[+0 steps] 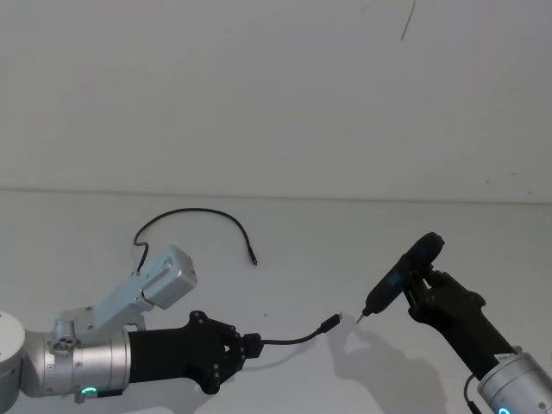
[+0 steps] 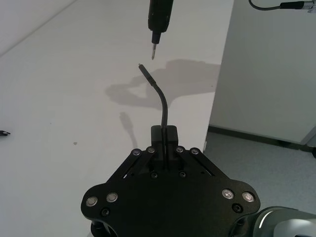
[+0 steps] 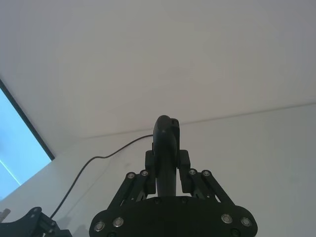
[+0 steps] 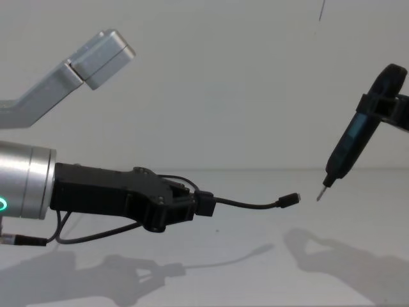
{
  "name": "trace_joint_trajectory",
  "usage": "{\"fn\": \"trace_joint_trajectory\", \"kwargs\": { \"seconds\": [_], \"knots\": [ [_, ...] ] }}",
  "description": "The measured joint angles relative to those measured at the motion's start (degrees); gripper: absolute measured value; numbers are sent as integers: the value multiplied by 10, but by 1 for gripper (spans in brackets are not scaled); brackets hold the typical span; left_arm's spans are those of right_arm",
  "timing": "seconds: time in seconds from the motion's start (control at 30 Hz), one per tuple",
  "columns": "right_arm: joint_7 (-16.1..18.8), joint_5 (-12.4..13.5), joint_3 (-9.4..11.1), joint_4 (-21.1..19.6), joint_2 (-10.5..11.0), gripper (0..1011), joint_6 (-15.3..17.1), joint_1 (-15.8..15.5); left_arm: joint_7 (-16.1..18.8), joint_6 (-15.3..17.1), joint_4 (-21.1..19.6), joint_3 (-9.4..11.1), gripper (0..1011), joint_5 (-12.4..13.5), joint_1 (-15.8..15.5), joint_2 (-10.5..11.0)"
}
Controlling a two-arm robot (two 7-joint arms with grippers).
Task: Pick up the data cable with the one hand.
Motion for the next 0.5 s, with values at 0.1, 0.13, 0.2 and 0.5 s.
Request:
{"fn": "trace_joint_trajectory", "kwargs": {
  "seconds": [0.1,0.13,0.2,0.5],
  "knots": [
    [2,2,-1,2,0,269,-2,2,0,0,0,0,51,0,0,0],
    [3,3,-2,5,0,269,-4,3,0,0,0,0,51,0,0,0],
    [4,3,-3,7,1,269,-5,4,0,0,0,0,50,0,0,0],
    [8,6,-10,23,3,269,-13,13,0,0,0,0,51,0,0,0]
  ]
}}
